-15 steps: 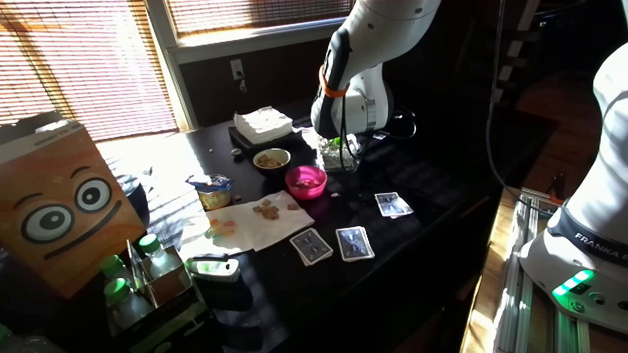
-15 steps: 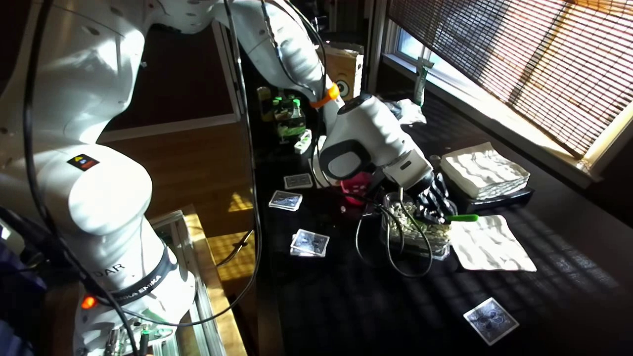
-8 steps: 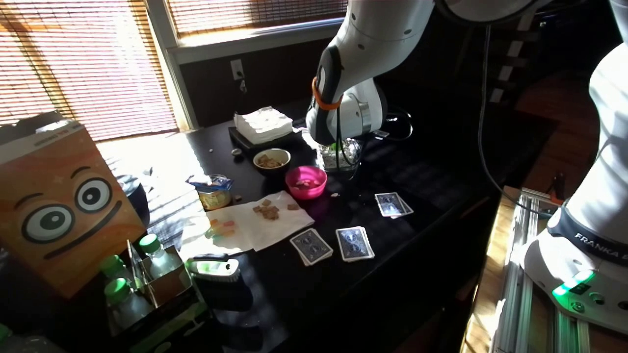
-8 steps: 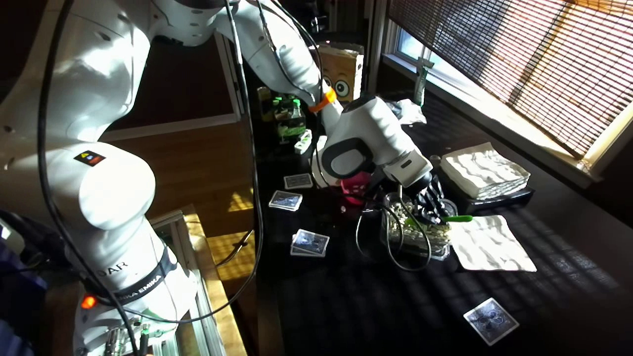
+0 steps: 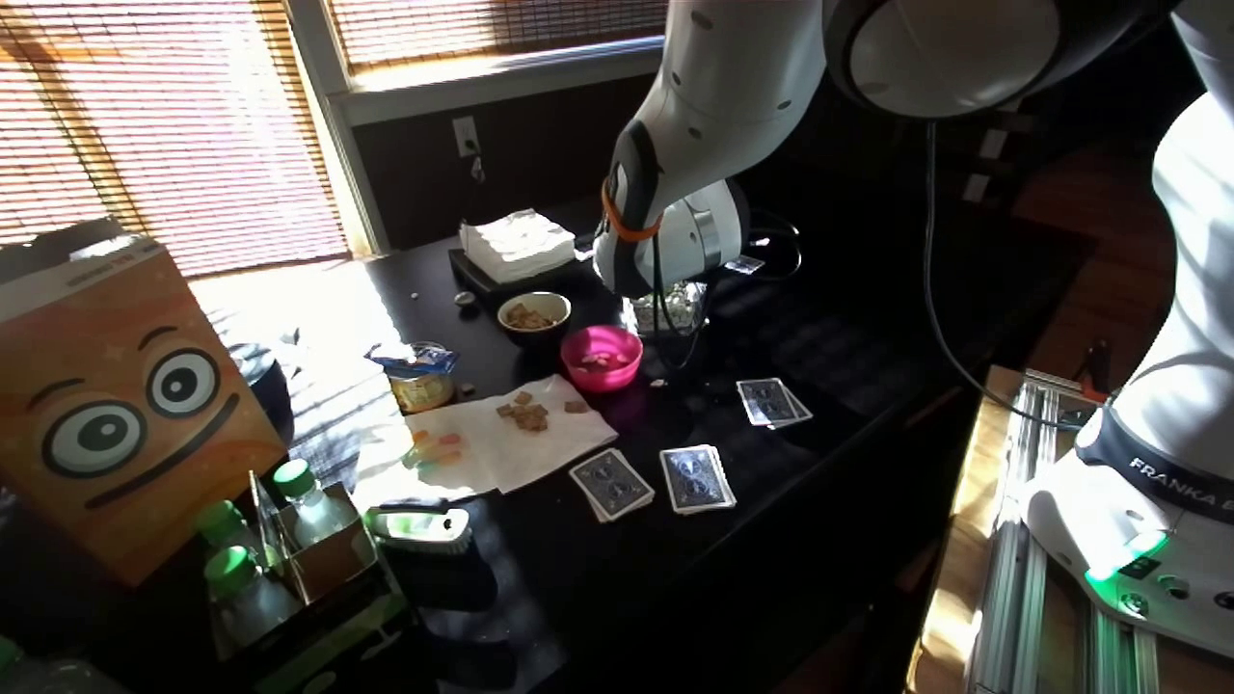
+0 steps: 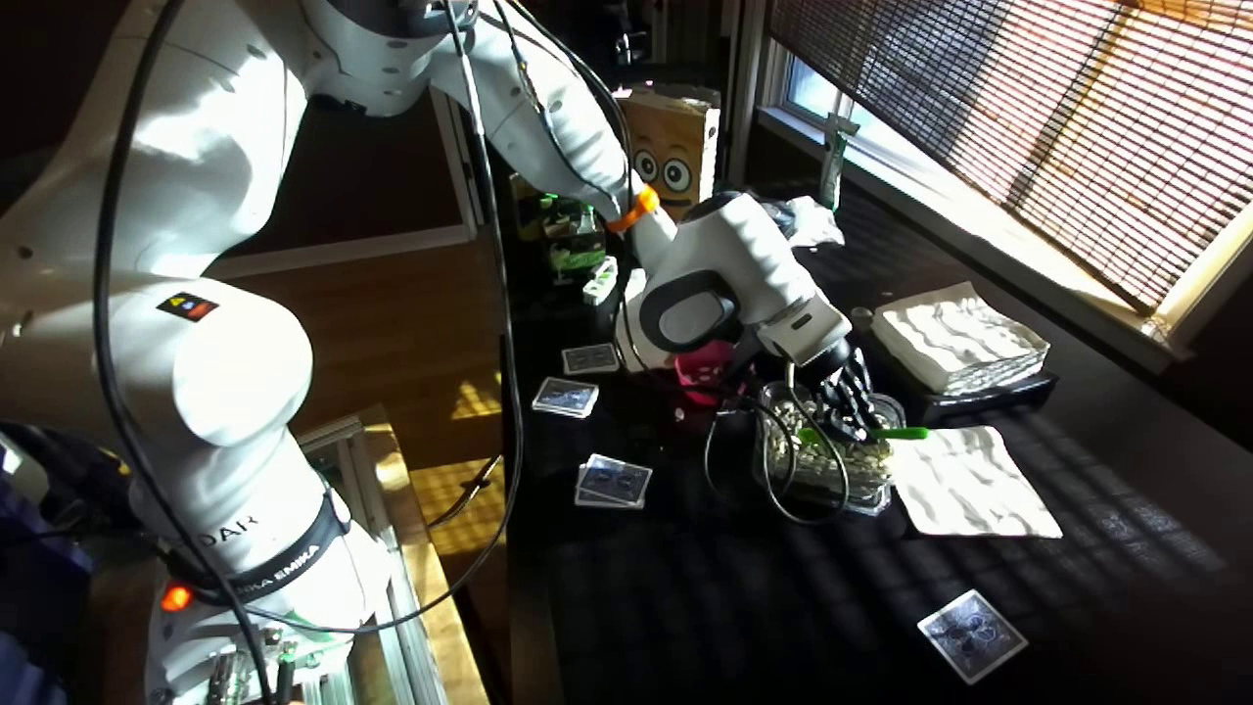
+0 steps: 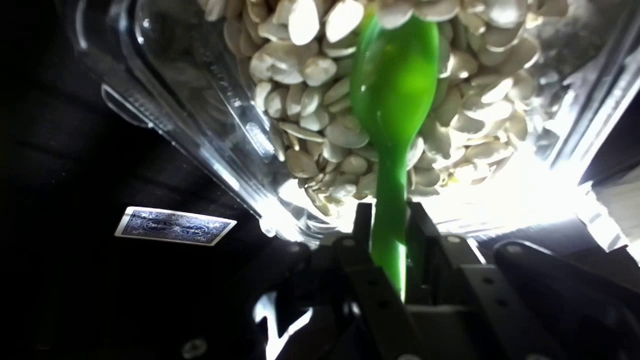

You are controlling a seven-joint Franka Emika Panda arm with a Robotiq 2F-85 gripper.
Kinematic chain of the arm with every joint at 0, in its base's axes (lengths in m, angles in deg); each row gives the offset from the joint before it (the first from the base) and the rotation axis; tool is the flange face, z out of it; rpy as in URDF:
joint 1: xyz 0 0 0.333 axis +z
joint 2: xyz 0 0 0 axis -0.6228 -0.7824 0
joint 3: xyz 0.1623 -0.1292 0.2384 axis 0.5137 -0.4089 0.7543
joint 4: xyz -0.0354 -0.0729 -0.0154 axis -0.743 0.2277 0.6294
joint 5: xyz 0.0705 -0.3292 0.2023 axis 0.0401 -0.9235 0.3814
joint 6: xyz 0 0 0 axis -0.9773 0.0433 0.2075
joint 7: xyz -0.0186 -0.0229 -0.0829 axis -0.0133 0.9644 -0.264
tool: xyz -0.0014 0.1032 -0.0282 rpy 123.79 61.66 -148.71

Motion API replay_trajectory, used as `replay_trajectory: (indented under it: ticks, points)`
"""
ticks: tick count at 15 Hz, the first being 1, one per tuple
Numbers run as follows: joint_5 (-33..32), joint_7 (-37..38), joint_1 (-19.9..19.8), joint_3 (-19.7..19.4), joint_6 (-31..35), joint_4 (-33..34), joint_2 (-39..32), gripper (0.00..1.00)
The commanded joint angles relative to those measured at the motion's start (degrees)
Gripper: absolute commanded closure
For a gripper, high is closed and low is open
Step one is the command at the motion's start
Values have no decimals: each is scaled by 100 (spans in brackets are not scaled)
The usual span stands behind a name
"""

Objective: Transfer a spoonful of contents from the transparent bowl to the pink bowl

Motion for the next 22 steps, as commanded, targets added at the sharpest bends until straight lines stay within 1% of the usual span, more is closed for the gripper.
replay_trajectory:
  ticks: [1, 5, 6, 11, 16, 22]
  points:
    - [-13, 351, 182, -266, -638, 209, -319, 95]
    - [-111, 698, 203, -493, -1540, 354, -400, 95]
    - [-595, 1081, 38, -399, -1514, 327, -220, 95]
    - [-1453, 1953, -170, -351, -1798, 423, -26, 95]
    - [-2171, 2550, -445, -162, -1946, 433, 396, 95]
    - [-2792, 3045, -967, 258, -2001, 396, 935, 95]
